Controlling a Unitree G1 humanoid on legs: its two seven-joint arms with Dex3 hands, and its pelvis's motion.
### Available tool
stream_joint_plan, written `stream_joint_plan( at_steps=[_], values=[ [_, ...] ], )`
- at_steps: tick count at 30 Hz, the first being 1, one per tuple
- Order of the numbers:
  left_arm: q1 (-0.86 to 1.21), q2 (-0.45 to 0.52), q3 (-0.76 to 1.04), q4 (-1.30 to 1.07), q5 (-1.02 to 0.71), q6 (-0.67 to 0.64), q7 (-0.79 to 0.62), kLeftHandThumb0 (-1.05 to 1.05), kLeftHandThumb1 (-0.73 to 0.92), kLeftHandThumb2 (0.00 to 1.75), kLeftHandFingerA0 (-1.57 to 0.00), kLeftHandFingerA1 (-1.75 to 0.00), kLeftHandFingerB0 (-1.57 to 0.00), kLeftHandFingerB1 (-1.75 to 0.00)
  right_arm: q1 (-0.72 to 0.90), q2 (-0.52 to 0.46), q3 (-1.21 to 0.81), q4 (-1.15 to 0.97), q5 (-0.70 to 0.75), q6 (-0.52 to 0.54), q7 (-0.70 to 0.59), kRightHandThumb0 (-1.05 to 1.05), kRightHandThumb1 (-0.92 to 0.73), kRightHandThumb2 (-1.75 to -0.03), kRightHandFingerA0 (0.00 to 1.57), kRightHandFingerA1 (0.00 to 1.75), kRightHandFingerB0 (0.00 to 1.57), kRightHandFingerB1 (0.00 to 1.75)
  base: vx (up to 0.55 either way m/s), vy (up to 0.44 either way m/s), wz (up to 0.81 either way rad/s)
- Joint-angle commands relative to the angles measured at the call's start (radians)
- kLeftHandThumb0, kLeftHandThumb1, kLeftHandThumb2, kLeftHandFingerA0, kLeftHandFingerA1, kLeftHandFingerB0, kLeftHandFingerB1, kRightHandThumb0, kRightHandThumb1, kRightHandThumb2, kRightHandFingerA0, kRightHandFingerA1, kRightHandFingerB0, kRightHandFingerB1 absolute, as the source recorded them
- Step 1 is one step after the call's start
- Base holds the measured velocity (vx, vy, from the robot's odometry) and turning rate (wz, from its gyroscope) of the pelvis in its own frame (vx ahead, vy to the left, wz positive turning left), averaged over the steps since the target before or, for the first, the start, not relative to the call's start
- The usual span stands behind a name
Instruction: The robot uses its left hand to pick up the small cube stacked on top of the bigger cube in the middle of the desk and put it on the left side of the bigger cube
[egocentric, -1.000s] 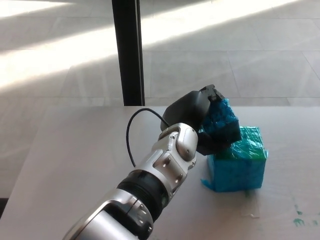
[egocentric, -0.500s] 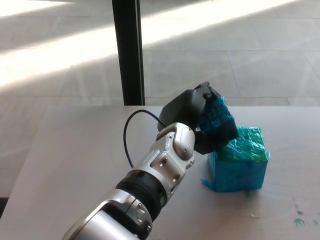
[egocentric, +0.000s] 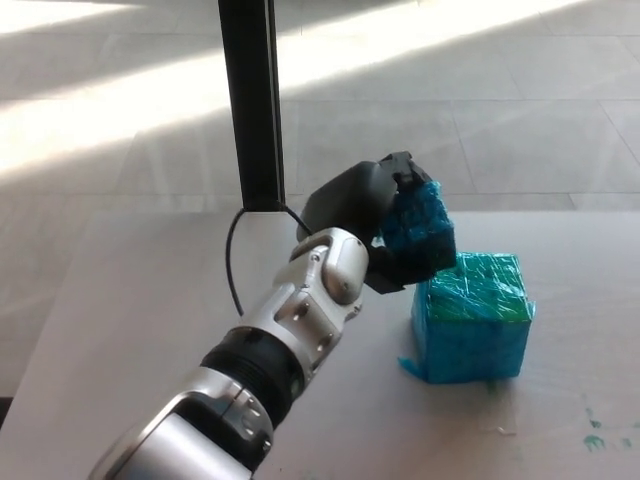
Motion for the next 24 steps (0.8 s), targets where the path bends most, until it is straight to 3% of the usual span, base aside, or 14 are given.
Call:
stream_joint_plan(
  at_steps=[1,6,7,8,12,13,14,15,16,17,19,20,23,24],
  values=[
    [0.041,0.096,-0.038,-0.069,0.052,-0.008,-0.108,-0.28,0.63,0.8,-0.8,-1.43,-0.65,-0.71,0.018,-0.024,-0.007,-0.024,0.005,0.001,-0.007,-0.41,-0.75,-0.63,0.57,0.59,0.46,0.41,0.0,0.0,0.0],
    [0.068,0.152,-0.044,-0.105,0.051,-0.003,-0.156,-0.27,0.63,0.83,-0.8,-1.52,-0.75,-0.79,0.013,-0.021,-0.008,-0.009,0.003,-0.004,-0.012,-0.41,-0.74,-0.63,0.57,0.6,0.47,0.41,0.0,0.0,0.0],
    [0.079,0.19,-0.05,-0.113,0.053,-0.03,-0.197,-0.24,0.53,1.01,-0.77,-1.25,-0.81,-1.0,0.011,-0.024,-0.005,-0.014,0.0,0.008,-0.011,-0.39,-0.75,-0.62,0.58,0.59,0.47,0.41,0.0,0.0,0.0],
    [0.087,0.204,-0.047,-0.115,0.048,-0.042,-0.211,-0.24,0.47,1.12,-0.82,-1.36,-0.89,-1.08,0.011,-0.022,-0.009,-0.014,0.004,0.014,-0.012,-0.4,-0.75,-0.62,0.57,0.59,0.48,0.4,0.0,0.0,0.0],
    [0.107,0.243,-0.059,-0.153,0.055,0.024,-0.288,-0.31,0.66,0.75,-0.75,-1.11,-0.73,-0.67,0.02,-0.021,-0.009,-0.019,0.004,-0.008,-0.009,-0.42,-0.75,-0.62,0.57,0.58,0.47,0.42,0.0,0.0,0.0],
    [0.115,0.247,-0.055,-0.175,0.048,0.063,-0.315,-0.33,0.72,0.7,-0.7,-0.95,-0.62,-0.6,0.022,-0.029,0.009,-0.022,-0.015,-0.014,-0.006,-0.46,-0.61,-0.96,0.51,0.66,0.39,0.56,0.0,0.0,0.0],
    [0.132,0.254,-0.053,-0.191,0.041,0.04,-0.327,-0.33,0.7,0.75,-0.62,-0.74,-0.62,-0.6,0.019,-0.028,-0.003,-0.03,-0.002,0.004,-0.009,-0.45,-0.59,-0.95,0.52,0.66,0.41,0.56,0.0,0.0,0.0],
    [0.144,0.258,-0.052,-0.193,0.036,0.014,-0.331,-0.29,0.63,0.83,-0.65,-0.93,-0.7,-0.75,0.012,-0.027,-0.005,-0.017,0.0,0.003,-0.011,-0.42,-0.76,-0.63,0.57,0.59,0.47,0.4,0.0,0.0,0.0],
    [0.151,0.26,-0.051,-0.199,0.036,0.007,-0.335,-0.29,0.63,0.83,-0.65,-0.93,-0.7,-0.75,0.01,-0.026,-0.006,-0.011,0.0,0.002,-0.012,-0.42,-0.76,-0.63,0.57,0.59,0.47,0.4,0.0,0.0,0.0],
    [0.173,0.254,-0.047,-0.225,0.031,0.021,-0.337,-0.32,0.6,0.82,-0.73,-1.14,-0.73,-0.81,0.008,-0.026,-0.007,-0.011,0.001,0.008,-0.01,-0.45,-0.59,-0.94,0.52,0.66,0.4,0.55,0.0,0.0,0.0],
    [0.19,0.25,-0.052,-0.246,0.032,0.037,-0.361,-0.32,0.6,0.84,-0.7,-1.07,-0.76,-0.85,0.005,-0.028,-0.002,-0.01,-0.004,0.01,-0.012,-0.45,-0.59,-0.94,0.52,0.65,0.41,0.55,0.0,0.0,0.0],
    [0.204,0.239,-0.055,-0.257,0.038,0.042,-0.357,-0.3,0.54,0.97,-0.78,-1.65,-0.79,-1.13,0.002,-0.026,-0.005,-0.008,0.001,0.01,-0.008,-0.45,-0.59,-0.94,0.52,0.66,0.4,0.56,0.0,0.0,0.0],
    [0.235,0.213,-0.04,-0.285,0.025,0.067,-0.361,-0.31,0.54,0.97,-0.87,-1.61,-0.79,-1.08,-0.008,-0.031,0.0,0.003,-0.005,0.005,-0.003,-0.47,-0.59,-0.94,0.52,0.66,0.4,0.55,0.0,0.0,0.0],
    [0.252,0.194,-0.027,-0.293,0.007,0.077,-0.365,-0.3,0.56,1.0,-0.91,-1.41,-0.81,-1.14,-0.005,-0.031,0.002,-0.008,-0.007,0.009,-0.008,-0.44,-0.73,-0.62,0.57,0.62,0.47,0.41,0.0,0.0,0.0]
  ],
)
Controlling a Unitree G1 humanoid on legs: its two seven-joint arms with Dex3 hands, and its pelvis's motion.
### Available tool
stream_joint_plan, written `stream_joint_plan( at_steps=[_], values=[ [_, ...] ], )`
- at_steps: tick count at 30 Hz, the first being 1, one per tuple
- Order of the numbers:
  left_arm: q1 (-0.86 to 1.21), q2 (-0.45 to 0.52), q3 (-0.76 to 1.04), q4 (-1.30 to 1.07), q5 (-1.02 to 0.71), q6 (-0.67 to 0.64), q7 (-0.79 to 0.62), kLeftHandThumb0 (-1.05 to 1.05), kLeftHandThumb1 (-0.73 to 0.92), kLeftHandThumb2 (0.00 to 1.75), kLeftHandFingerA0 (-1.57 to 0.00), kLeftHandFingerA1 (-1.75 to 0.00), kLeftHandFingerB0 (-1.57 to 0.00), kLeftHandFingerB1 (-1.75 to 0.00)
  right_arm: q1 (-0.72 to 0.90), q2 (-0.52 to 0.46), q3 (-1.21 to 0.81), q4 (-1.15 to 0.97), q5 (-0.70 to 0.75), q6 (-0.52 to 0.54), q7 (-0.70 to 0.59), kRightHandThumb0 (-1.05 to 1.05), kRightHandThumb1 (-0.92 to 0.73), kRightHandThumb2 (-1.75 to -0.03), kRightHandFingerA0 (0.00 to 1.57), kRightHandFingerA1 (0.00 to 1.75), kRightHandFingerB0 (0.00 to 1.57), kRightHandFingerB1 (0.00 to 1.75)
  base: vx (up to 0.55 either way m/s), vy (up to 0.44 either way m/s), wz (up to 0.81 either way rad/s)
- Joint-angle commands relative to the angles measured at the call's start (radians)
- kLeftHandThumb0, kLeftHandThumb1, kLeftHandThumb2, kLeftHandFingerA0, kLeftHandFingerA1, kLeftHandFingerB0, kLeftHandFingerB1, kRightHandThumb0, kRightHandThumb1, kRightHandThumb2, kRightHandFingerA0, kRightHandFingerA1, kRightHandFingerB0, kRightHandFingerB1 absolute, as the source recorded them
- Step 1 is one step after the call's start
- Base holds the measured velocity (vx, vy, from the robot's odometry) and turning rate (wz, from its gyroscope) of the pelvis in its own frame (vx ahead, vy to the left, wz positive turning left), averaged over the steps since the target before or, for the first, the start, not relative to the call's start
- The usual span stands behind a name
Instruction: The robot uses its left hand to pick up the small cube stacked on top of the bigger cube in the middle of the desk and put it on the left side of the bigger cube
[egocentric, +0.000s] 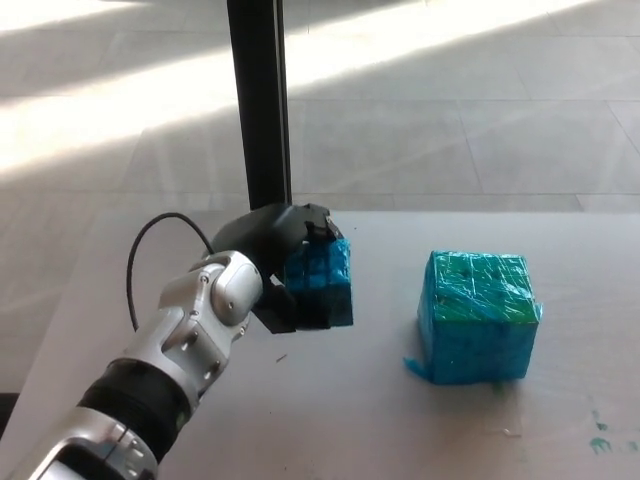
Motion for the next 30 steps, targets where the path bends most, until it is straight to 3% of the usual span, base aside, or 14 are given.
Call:
stream_joint_plan(
  at_steps=[1,13,14,18,19,21,23,24,25,26,27,28,29,30],
  values=[
    [0.052,-0.038,0.03,-0.042,-0.036,0.057,-0.057,-0.3,0.56,1.0,-0.91,-1.41,-0.81,-1.14,-0.002,-0.03,0.005,-0.003,-0.009,0.009,-0.009,-0.44,-0.73,-0.62,0.57,0.62,0.47,0.41,0.0,0.0,0.0],
    [0.159,-0.086,-0.001,-0.086,0.027,0.077,-0.03,-0.33,0.59,0.95,-0.93,-1.62,-0.77,-1.09,-0.015,-0.019,-0.002,0.007,0.001,0.004,-0.019,-0.44,-0.72,-0.61,0.58,0.6,0.49,0.42,0.0,0.0,0.0],
    [0.162,-0.083,-0.003,-0.082,0.031,0.065,-0.023,-0.3,0.58,0.99,-0.91,-1.73,-0.77,-1.2,-0.018,-0.02,-0.002,0.006,0.002,0.016,-0.015,-0.47,-0.57,-0.94,0.53,0.67,0.41,0.56,0.0,0.0,0.0],
    [0.159,-0.052,-0.036,-0.047,0.065,0.005,0.0,-0.25,0.62,1.02,-0.88,-1.67,-0.81,-1.27,-0.018,-0.026,0.009,0.004,-0.01,-0.002,-0.016,-0.44,-0.73,-0.62,0.58,0.59,0.47,0.41,0.0,0.0,0.0],
    [0.154,-0.039,-0.06,-0.038,0.092,0.0,0.005,-0.29,0.71,0.84,-0.84,-1.46,-0.72,-0.94,-0.02,-0.022,0.005,0.002,-0.005,0.008,-0.022,-0.47,-0.57,-0.94,0.53,0.67,0.4,0.56,0.0,0.0,0.0],
    [0.126,-0.007,-0.125,-0.031,0.158,0.021,-0.014,-0.42,0.78,0.62,-0.66,-1.13,-0.51,-0.56,-0.021,-0.025,0.009,0.003,-0.009,0.006,-0.022,-0.45,-0.72,-0.62,0.58,0.59,0.47,0.41,0.0,0.0,0.0],
    [0.12,0.001,-0.146,-0.037,0.164,0.041,-0.031,-0.42,0.78,0.62,-0.66,-1.13,-0.51,-0.56,-0.021,-0.026,0.011,0.007,-0.01,0.004,-0.019,-0.45,-0.72,-0.62,0.58,0.59,0.47,0.41,0.0,0.0,0.0],
    [0.118,0.01,-0.152,-0.053,0.163,0.052,-0.053,-0.45,0.73,0.61,-0.62,-0.84,-0.45,-0.48,-0.02,-0.023,0.005,0.013,-0.004,-0.002,-0.021,-0.45,-0.72,-0.62,0.58,0.59,0.47,0.41,0.0,0.0,0.0],
    [0.103,0.03,-0.188,-0.064,0.191,0.061,-0.093,-0.51,0.73,0.61,-0.52,-0.69,-0.35,-0.43,-0.024,-0.021,0.0,0.017,0.003,0.006,-0.018,-0.47,-0.57,-0.93,0.52,0.66,0.4,0.55,0.0,0.0,0.0],
    [0.092,0.039,-0.222,-0.067,0.225,0.091,-0.109,-0.68,0.53,0.89,-0.18,-0.57,-0.12,-0.46,-0.026,-0.021,-0.002,0.022,0.005,0.005,-0.013,-0.48,-0.56,-0.92,0.52,0.66,0.41,0.56,0.0,0.0,0.0],
    [0.079,0.043,-0.251,-0.067,0.255,0.112,-0.113,-0.39,0.4,1.0,-0.02,-0.53,0.0,-0.51,-0.028,-0.022,0.0,0.025,0.004,0.006,-0.011,-0.48,-0.57,-0.92,0.52,0.66,0.41,0.55,0.0,0.0,0.0],
    [0.067,0.044,-0.268,-0.066,0.263,0.123,-0.13,-0.78,0.68,0.62,-0.03,-0.46,-0.05,-0.29,-0.017,-0.024,-0.001,-0.007,0.008,0.018,-0.004,-0.47,-0.56,-0.92,0.52,0.66,0.4,0.55,0.0,0.0,0.0],
    [0.067,0.045,-0.272,-0.068,0.261,0.126,-0.13,-0.78,0.68,0.62,-0.03,-0.46,-0.05,-0.29,-0.017,-0.024,-0.001,-0.007,0.008,0.019,-0.004,-0.47,-0.56,-0.92,0.52,0.66,0.4,0.55,0.0,0.0,0.0],
    [0.064,0.046,-0.274,-0.08,0.254,0.139,-0.148,-0.95,0.56,0.95,0.0,-0.13,0.0,0.0,-0.021,-0.024,0.001,-0.003,0.005,0.023,-0.008,-0.45,-0.71,-0.61,0.57,0.61,0.47,0.41,0.0,0.0,0.0]
  ],
)
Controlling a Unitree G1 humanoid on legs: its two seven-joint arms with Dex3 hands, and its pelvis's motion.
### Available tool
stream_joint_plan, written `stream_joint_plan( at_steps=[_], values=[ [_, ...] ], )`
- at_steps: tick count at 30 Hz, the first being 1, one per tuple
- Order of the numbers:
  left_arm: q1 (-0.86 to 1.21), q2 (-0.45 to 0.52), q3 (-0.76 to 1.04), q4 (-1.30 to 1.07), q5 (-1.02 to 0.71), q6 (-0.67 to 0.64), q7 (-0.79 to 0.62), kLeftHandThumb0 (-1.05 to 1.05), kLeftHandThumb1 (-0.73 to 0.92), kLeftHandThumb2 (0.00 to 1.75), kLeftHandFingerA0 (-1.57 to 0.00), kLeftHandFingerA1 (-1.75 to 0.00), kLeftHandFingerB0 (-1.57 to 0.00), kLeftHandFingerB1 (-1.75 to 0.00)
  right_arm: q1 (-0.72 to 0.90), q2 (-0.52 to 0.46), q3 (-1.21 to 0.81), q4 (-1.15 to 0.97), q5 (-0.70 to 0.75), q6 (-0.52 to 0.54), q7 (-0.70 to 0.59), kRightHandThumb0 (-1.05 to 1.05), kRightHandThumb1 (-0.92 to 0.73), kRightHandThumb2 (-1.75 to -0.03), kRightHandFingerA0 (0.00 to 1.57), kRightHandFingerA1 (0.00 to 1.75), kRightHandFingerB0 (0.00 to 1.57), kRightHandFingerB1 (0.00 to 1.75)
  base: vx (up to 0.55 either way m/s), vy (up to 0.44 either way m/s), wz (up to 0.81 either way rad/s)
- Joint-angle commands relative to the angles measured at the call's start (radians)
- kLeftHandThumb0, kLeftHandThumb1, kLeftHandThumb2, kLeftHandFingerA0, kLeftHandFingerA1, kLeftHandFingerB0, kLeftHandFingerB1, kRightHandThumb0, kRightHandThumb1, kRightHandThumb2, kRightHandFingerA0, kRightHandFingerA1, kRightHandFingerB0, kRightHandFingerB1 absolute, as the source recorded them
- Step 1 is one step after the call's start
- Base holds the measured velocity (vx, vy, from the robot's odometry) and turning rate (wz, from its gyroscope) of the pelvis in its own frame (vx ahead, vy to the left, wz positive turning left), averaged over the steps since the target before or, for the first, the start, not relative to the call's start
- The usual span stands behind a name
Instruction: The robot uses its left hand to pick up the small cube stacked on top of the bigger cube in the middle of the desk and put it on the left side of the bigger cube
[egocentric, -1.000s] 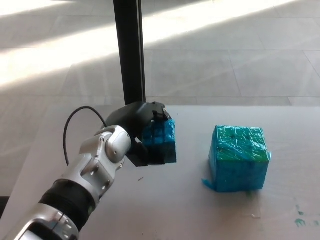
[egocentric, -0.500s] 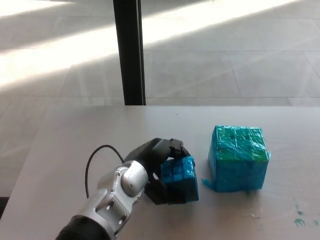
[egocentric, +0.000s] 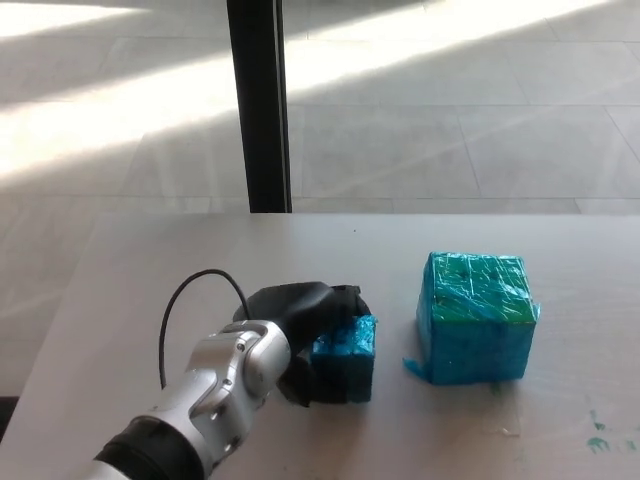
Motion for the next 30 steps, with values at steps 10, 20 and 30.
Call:
stream_joint_plan(
  at_steps=[10,20,30],
  values=[
    [-0.033,0.025,-0.07,-0.027,0.126,0.131,-0.14,-1.05,0.66,0.6,0.0,0.0,0.0,0.0,0.011,-0.03,0.01,-0.035,-0.008,0.018,0.004,-0.44,-0.71,-0.61,0.57,0.57,0.44,0.38,0.0,0.0,0.0],
    [-0.036,0.021,-0.041,-0.042,0.115,0.131,-0.187,-1.05,0.69,0.65,0.0,0.0,0.0,0.0,-0.003,-0.029,0.003,-0.02,0.008,0.056,0.009,-0.45,-0.65,-0.61,0.49,0.54,0.43,0.37,0.0,0.0,0.0],
    [-0.078,0.067,0.1,-0.066,0.078,0.123,-0.188,-1.05,0.73,0.64,0.0,0.0,0.0,0.0,-0.006,-0.029,-0.002,-0.022,0.008,0.075,0.013,-0.46,-0.63,-0.59,0.45,0.51,0.43,0.35,0.0,0.0,0.0]
  ],
)
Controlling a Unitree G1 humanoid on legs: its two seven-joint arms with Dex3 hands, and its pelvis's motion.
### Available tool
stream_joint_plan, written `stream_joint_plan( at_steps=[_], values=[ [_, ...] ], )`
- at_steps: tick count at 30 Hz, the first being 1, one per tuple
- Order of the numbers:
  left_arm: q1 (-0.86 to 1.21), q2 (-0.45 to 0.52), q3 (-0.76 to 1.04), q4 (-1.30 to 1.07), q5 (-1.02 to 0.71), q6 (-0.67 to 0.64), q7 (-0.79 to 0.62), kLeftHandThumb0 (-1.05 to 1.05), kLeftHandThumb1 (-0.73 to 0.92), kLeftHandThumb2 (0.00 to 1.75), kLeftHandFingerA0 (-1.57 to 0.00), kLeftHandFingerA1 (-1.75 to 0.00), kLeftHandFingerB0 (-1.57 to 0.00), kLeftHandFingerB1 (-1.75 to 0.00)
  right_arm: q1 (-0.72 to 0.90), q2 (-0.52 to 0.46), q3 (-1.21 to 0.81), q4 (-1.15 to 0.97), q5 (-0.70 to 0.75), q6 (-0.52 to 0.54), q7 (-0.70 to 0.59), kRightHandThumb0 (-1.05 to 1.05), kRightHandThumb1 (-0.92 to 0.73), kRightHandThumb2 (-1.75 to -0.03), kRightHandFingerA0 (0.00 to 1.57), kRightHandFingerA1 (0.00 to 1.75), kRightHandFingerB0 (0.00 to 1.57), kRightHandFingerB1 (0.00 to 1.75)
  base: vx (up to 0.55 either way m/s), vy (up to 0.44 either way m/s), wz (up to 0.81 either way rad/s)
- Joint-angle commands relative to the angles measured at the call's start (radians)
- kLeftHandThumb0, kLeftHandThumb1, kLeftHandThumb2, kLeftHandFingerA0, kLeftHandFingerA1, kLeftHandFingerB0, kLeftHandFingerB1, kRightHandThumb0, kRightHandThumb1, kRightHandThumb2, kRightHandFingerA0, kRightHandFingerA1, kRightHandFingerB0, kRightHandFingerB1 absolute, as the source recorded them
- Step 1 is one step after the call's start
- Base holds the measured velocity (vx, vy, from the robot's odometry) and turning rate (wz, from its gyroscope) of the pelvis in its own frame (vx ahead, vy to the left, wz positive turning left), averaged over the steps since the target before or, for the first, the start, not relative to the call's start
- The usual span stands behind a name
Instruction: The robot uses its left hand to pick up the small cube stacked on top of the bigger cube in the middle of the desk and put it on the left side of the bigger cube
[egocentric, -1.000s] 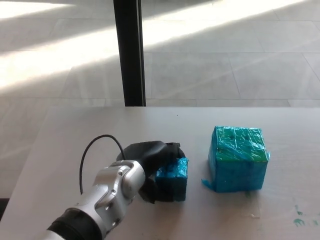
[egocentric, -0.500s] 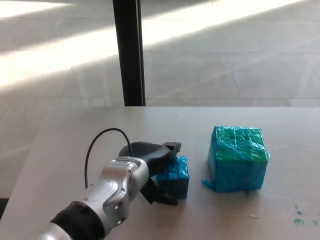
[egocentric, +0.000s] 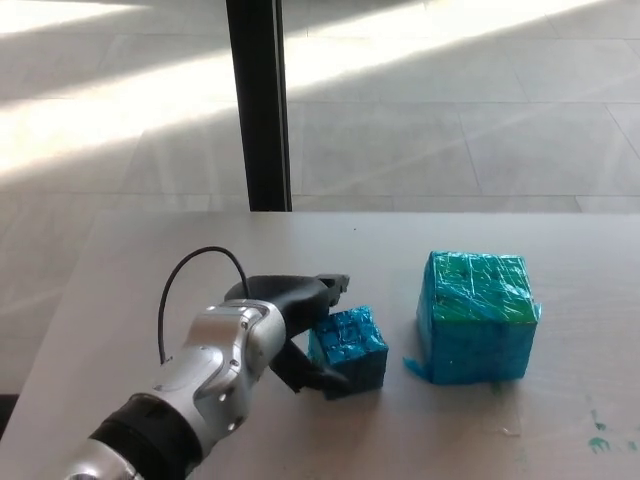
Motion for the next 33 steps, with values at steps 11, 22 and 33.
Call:
stream_joint_plan(
  at_steps=[11,22,33],
  values=[
    [0.177,0.134,0.409,-0.187,-0.118,-0.142,0.312,-0.99,0.69,0.62,0.0,0.0,0.0,0.0,0.033,-0.027,-0.008,-0.006,-0.001,0.012,0.002,-0.46,-0.62,-0.59,0.46,0.5,0.43,0.35,0.0,0.0,0.0],
    [0.398,0.264,0.834,-0.03,-0.354,-0.244,0.344,-0.99,0.6,1.03,0.0,-0.14,0.0,0.0,0.058,-0.033,-0.018,-0.025,0.005,0.005,0.009,-0.5,-0.52,-0.87,0.45,0.62,0.36,0.51,0.0,0.0,0.0],
    [0.663,0.345,1.107,0.131,-0.436,-0.29,0.386,-1.01,0.64,1.03,0.0,-0.17,0.0,0.0,0.092,-0.032,-0.01,-0.036,-0.005,0.003,0.005,-0.51,-0.54,-0.9,0.5,0.63,0.36,0.52,0.0,0.0,0.0]
  ],
)
